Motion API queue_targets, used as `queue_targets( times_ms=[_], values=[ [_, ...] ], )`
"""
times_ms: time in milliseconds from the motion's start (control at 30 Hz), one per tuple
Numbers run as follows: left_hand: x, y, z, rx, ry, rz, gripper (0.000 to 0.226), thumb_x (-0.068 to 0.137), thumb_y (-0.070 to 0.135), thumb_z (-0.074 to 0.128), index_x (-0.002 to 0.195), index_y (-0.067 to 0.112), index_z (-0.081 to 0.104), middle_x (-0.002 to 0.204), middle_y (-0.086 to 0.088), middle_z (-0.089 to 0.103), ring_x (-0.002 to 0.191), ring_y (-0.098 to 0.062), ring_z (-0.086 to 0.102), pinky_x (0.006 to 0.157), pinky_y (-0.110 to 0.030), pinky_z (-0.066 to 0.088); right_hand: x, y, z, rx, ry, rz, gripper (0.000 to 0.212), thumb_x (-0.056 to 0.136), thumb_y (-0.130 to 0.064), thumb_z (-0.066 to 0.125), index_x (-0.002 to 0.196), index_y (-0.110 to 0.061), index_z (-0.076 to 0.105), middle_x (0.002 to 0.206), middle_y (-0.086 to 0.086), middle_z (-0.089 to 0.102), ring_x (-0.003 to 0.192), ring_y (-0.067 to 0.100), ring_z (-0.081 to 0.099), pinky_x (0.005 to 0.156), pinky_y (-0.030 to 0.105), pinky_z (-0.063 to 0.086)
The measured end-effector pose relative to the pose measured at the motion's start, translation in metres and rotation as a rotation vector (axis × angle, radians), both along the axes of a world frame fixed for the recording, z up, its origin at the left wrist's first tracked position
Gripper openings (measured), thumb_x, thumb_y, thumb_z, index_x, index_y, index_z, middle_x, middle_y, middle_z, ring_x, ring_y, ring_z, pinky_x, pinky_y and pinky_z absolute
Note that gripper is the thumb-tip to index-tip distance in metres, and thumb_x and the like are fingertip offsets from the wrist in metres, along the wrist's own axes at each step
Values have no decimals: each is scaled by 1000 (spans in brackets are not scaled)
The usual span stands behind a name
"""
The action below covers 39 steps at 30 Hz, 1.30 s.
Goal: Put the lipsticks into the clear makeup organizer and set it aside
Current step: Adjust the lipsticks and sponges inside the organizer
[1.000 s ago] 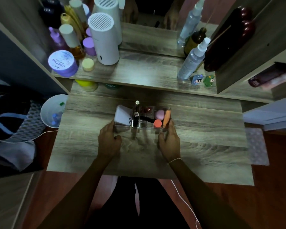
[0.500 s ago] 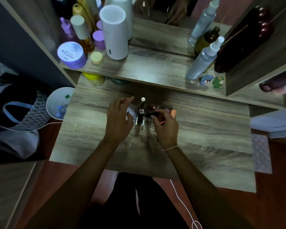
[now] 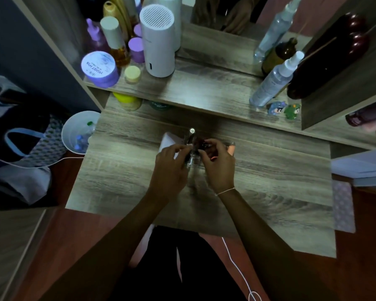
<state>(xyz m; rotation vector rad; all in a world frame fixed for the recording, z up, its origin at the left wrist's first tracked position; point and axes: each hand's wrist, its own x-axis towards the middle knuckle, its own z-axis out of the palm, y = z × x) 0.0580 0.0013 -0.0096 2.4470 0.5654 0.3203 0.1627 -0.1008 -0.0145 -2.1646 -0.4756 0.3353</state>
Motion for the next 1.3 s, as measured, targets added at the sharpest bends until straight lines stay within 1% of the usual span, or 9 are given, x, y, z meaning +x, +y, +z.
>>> queue_targets(
  times_ms=[267, 533, 567, 633, 700, 800, 900, 1200, 1300],
  values=[
    [12, -17, -1, 133, 148, -208, 72, 70, 12, 67, 138, 13, 43, 131, -21, 54, 117, -36, 53, 93, -49, 47, -1, -7, 1, 35, 12, 34, 25, 89, -14, 63, 113, -20, 62, 112, 8, 65, 94, 12, 66, 80, 25, 57],
    [13, -20, 2, 170, 168, -184, 74, 68, 10, 66, 139, 10, 43, 130, -21, 55, 115, -36, 55, 90, -49, 48, 15, -23, 6, 67, -27, -93, 26, 89, -9, 60, 112, -21, 61, 95, -10, 66, 82, -6, 60, 74, 11, 49],
    [13, -20, 2, 172, 164, -178, 75, 68, 10, 66, 139, 9, 42, 128, -21, 56, 114, -36, 55, 89, -49, 49, 19, -26, 7, 50, -61, -83, 27, 89, -8, 59, 113, -19, 61, 97, -8, 67, 84, -4, 61, 76, 14, 51],
    [13, -20, 2, 171, 158, -166, 75, 68, 9, 68, 139, 9, 41, 126, -22, 57, 111, -37, 57, 87, -49, 50, 29, -30, 9, -23, -134, -7, 29, 87, -6, 59, 114, -16, 63, 106, 2, 69, 94, 12, 63, 82, 28, 52],
    [13, -19, 1, 167, 156, -161, 75, 68, 7, 69, 138, 9, 42, 125, -23, 58, 109, -37, 58, 86, -50, 50, 38, -31, 10, -154, -189, 142, 32, 88, -9, 61, 119, -15, 62, 113, 7, 66, 104, 22, 59, 87, 34, 48],
    [13, -18, -1, 183, 158, -160, 74, 67, 9, 72, 136, 8, 44, 123, -25, 59, 107, -39, 59, 85, -50, 51, 48, -24, 9, -301, -231, 327, 39, 88, -13, 62, 127, -19, 59, 114, 10, 62, 108, 27, 52, 88, 37, 42],
    [13, -17, -4, 179, 161, -145, 72, 68, 10, 71, 136, 7, 45, 123, -26, 59, 108, -39, 59, 85, -49, 51, 54, -14, 8, -348, -252, 392, 41, 86, -15, 64, 126, -22, 59, 107, 9, 61, 103, 27, 52, 83, 34, 37],
    [10, -13, -11, 152, 212, -118, 73, 75, 14, 66, 142, 15, 36, 132, -21, 53, 118, -34, 52, 94, -48, 44, 55, 2, -2, -317, -242, 358, 24, 87, -18, 65, 111, -20, 67, 98, 8, 63, 94, 26, 54, 75, 30, 37],
    [11, -13, -12, 166, 215, -123, 76, 73, 16, 70, 142, 17, 36, 130, -20, 55, 116, -33, 54, 93, -47, 45, 56, 5, -2, -313, -225, 326, 22, 88, -20, 64, 110, -18, 66, 101, 10, 65, 96, 27, 56, 79, 34, 44]
  ],
)
